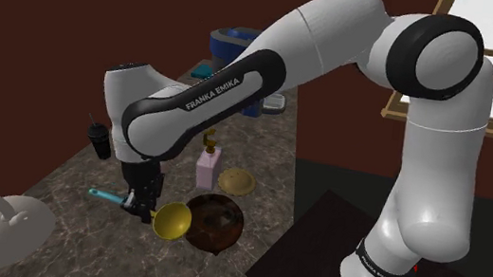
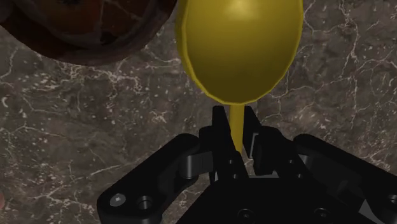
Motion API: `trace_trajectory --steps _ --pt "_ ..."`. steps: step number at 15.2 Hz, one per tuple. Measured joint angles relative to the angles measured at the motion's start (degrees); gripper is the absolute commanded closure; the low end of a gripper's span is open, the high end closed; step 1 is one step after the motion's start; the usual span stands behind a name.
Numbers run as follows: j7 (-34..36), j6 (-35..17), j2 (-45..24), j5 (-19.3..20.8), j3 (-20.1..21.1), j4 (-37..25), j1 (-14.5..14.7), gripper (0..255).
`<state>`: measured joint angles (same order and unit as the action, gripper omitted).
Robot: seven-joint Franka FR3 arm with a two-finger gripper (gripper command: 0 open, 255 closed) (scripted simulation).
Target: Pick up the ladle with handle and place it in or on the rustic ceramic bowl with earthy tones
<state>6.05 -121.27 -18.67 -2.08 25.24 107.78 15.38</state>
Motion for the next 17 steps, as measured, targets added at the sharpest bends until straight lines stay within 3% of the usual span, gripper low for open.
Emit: trace_trajectory --steps 10,14,17 --pt "-14.8 -2.7 17.6 -8.1 -2.4 20.7 -8.5 255" --pt "-20.5 -2.6 23.1 -9.9 -4.7 26.7 -10.6 255" --pt "-21.8 -3.9 23.6 -10.2 -5.1 28.5 -10.9 255"
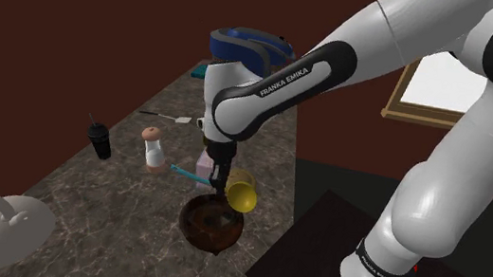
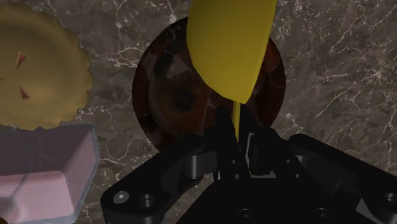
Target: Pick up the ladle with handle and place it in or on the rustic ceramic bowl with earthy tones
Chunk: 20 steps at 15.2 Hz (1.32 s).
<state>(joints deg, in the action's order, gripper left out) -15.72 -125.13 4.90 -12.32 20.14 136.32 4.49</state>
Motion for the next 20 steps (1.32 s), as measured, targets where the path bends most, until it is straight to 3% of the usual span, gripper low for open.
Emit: trace_trajectory --steps 12,18,19,20 --pt "0.2 -9.8 -7.0 1.4 0.3 3.0 0.2 255" --pt "0.2 -10.8 -7.6 1.5 0.4 3.3 0.2 255" --pt "0.2 -10.8 -7.6 1.5 0.4 3.3 0.2 0" --pt "0.2 -10.8 -7.6 1.5 0.4 3.3 0.2 0"
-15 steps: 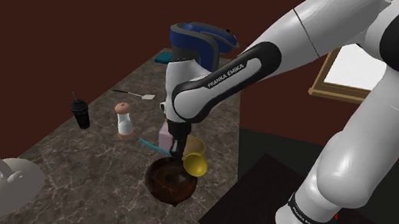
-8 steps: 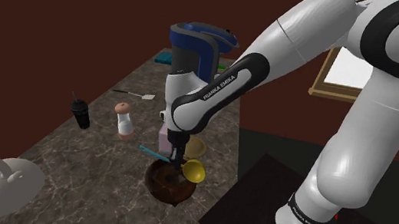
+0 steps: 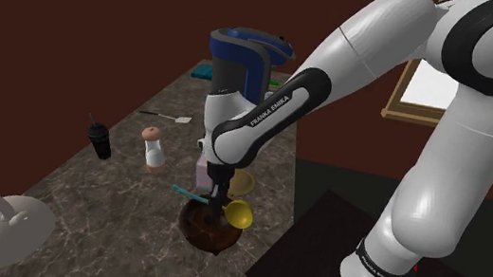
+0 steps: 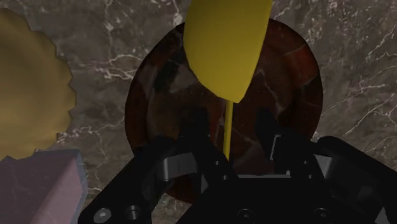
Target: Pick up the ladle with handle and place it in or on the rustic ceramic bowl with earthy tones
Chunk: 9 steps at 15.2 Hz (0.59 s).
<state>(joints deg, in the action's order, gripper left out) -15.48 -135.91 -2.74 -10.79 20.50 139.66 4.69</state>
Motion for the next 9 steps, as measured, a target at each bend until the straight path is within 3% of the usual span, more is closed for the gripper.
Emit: trace_trajectory --steps 5,9 --pt "0.0 0.0 0.0 0.0 0.0 0.0 0.0 0" --pt "-0.4 6.2 4.3 -0.8 -0.2 -2.0 -0.4 0"
